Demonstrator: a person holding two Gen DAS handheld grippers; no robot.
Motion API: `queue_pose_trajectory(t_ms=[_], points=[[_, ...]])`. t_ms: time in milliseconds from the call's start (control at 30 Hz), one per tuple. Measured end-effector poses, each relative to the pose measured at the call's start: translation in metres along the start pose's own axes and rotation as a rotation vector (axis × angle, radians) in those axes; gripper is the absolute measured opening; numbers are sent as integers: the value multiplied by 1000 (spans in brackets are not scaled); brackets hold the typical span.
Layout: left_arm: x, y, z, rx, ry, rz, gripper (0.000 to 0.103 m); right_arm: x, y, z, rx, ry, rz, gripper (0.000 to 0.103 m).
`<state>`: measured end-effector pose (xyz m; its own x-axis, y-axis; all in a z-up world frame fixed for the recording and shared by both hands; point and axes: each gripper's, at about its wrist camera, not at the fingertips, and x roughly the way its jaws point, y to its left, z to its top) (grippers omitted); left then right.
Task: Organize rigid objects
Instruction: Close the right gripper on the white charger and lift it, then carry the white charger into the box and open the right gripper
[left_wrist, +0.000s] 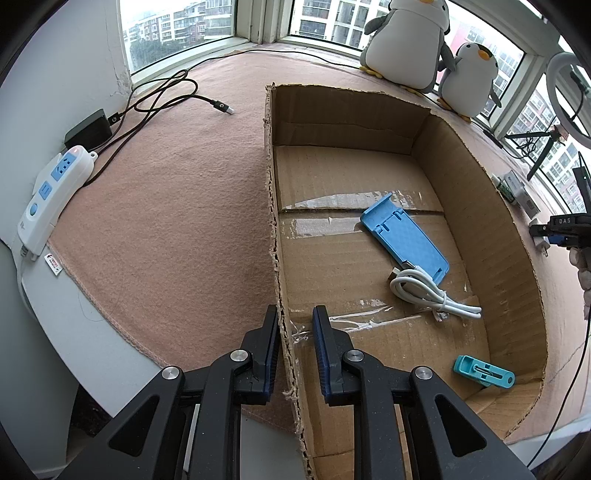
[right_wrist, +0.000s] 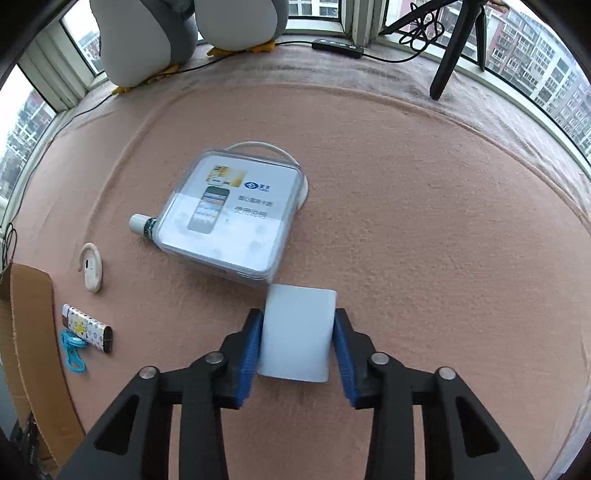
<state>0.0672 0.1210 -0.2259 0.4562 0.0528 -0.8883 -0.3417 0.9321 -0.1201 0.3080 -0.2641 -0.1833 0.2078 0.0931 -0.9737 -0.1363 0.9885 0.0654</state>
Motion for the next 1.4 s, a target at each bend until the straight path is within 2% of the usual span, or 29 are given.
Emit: queue_pose_trajectory(t_ms=[133, 300, 600, 900, 1100, 1400], points=[[0, 0, 0, -2, 0, -2, 19, -3, -1, -6, -7, 6, 12, 32], [1, 0, -1, -2, -1, -4, 19, -13, -2, -24, -5, 0, 69, 32], [0, 0, -1, -1, -1, -4, 19, -44, 24, -54, -49, -41, 181, 32], [1, 2, -1, -4, -2, -7, 19, -92, 100, -88, -239, -100, 298, 32], [1, 2, -1, -5, -1, -8, 19, -109, 156, -102, -370, -118, 360, 32], [1, 3, 0, -4, 1, -9, 19, -106, 225, -90, -506, -143, 341, 32]])
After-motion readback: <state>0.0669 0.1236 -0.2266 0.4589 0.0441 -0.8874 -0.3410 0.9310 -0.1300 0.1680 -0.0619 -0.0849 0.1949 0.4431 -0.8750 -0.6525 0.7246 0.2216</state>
